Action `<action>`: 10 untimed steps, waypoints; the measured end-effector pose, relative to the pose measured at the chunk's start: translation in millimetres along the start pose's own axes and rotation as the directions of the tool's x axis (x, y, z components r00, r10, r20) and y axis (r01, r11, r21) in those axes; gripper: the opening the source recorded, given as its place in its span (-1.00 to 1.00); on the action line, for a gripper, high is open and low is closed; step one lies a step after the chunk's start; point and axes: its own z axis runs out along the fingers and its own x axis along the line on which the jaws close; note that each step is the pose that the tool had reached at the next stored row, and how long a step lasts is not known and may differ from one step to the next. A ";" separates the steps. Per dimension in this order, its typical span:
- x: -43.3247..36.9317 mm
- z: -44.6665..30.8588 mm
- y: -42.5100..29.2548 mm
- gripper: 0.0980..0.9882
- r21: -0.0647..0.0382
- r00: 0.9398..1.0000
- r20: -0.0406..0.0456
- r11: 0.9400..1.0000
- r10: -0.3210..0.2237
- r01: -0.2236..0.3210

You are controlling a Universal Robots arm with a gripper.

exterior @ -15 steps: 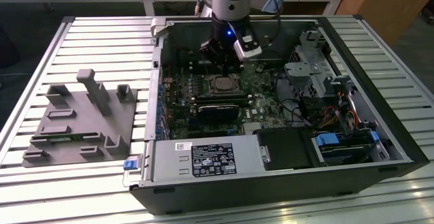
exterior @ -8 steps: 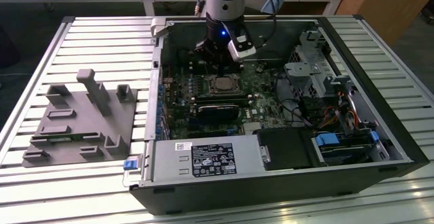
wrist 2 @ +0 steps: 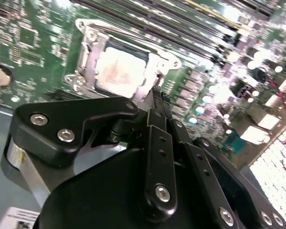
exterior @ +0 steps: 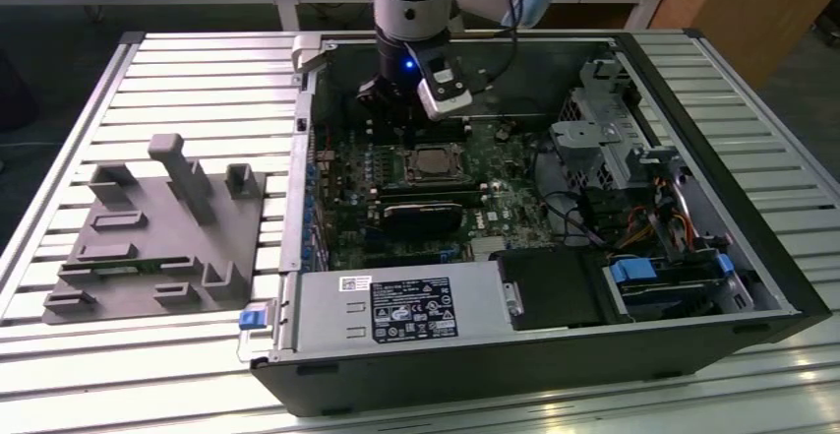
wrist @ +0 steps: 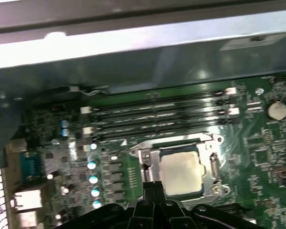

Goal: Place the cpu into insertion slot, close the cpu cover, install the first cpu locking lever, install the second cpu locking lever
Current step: 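Install the first cpu locking lever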

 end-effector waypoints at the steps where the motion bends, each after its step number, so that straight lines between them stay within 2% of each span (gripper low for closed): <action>1: 1.9 -0.1 -0.3 -0.98 0.000 1.000 0.000 1.000 0.000 0.000; 6: 5.5 -1.0 -0.9 -0.98 0.000 1.000 0.001 1.000 0.000 0.000; 10: 5.4 -7.3 -0.7 -0.98 0.000 1.000 0.001 1.000 0.000 0.000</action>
